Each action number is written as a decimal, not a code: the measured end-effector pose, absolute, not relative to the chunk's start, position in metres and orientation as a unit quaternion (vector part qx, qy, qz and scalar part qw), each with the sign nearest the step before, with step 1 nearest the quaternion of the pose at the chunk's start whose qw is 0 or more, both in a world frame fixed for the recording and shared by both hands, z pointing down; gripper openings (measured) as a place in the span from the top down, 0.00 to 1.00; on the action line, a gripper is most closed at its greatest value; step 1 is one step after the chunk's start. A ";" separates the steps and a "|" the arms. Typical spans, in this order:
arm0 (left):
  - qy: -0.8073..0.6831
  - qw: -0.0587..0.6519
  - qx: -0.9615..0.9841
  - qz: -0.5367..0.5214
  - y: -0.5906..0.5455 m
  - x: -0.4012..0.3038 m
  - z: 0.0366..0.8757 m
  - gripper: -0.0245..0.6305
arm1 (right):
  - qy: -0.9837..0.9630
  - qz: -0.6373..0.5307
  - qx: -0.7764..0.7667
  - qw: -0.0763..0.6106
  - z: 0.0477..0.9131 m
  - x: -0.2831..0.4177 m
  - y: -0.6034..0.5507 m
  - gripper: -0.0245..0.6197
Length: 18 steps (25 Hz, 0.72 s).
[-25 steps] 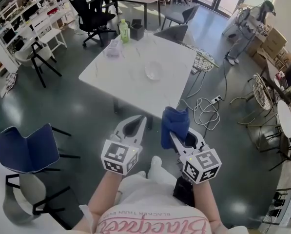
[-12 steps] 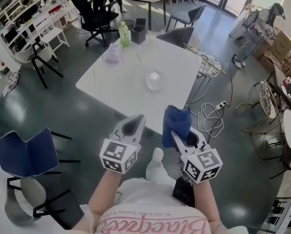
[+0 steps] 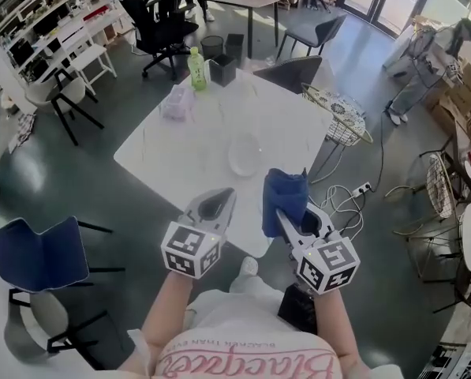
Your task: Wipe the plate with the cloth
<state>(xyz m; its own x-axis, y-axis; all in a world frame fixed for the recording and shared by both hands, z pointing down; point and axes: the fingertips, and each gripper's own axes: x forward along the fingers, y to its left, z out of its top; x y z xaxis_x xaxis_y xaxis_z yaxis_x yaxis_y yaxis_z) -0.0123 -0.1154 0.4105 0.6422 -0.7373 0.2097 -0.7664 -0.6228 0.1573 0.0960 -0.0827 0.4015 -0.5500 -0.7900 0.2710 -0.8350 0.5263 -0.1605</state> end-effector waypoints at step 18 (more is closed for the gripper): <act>-0.421 0.187 0.878 0.128 -0.201 0.008 0.457 0.95 | -0.884 0.174 0.420 0.107 0.433 0.113 -0.181 0.77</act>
